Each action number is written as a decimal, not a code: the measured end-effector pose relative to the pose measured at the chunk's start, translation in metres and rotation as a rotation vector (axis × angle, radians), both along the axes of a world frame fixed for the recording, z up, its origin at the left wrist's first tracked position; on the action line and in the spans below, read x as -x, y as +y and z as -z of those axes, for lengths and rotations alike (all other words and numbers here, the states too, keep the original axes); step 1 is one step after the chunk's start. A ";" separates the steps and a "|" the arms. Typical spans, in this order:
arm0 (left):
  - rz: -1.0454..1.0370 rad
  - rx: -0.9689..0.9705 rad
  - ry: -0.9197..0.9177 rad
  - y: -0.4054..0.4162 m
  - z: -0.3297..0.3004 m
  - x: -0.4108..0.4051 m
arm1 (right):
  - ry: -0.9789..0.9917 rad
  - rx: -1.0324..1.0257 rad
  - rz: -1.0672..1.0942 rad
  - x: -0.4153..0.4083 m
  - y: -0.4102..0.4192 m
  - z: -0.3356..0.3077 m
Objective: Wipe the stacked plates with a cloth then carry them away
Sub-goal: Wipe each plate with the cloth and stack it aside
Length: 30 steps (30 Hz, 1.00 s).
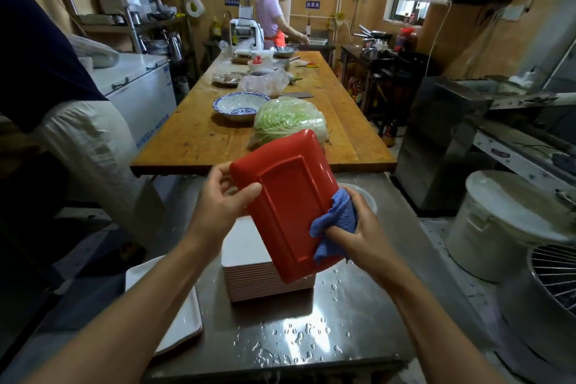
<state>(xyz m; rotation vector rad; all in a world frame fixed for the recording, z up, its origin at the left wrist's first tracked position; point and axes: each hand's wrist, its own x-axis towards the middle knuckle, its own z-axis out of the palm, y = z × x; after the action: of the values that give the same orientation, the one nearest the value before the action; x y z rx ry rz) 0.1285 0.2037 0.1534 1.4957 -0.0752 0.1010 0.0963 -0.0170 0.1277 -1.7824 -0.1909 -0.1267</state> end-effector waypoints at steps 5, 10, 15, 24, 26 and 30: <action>0.232 -0.404 -0.022 0.016 -0.029 -0.021 | -0.065 0.226 -0.090 0.000 -0.012 -0.016; 0.388 -0.443 -0.012 0.012 -0.029 -0.015 | -0.032 0.448 -0.162 -0.005 -0.019 -0.030; 0.307 -0.259 -0.011 -0.005 -0.024 0.005 | -0.290 0.678 -0.058 -0.012 0.008 -0.039; 0.195 -0.011 0.110 0.019 -0.010 0.011 | -0.335 0.641 0.003 -0.015 -0.010 -0.014; 0.161 0.013 0.147 0.019 -0.004 0.012 | -0.320 0.591 0.016 -0.017 -0.007 -0.012; 0.131 0.056 0.206 0.023 0.002 0.011 | -0.323 0.545 0.021 -0.013 -0.002 0.000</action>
<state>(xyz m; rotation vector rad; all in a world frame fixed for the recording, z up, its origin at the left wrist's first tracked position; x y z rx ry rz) 0.1178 0.2271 0.1517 1.4333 -0.0041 -0.1561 0.1095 -0.0194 0.1279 -2.2993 -0.4740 -0.4098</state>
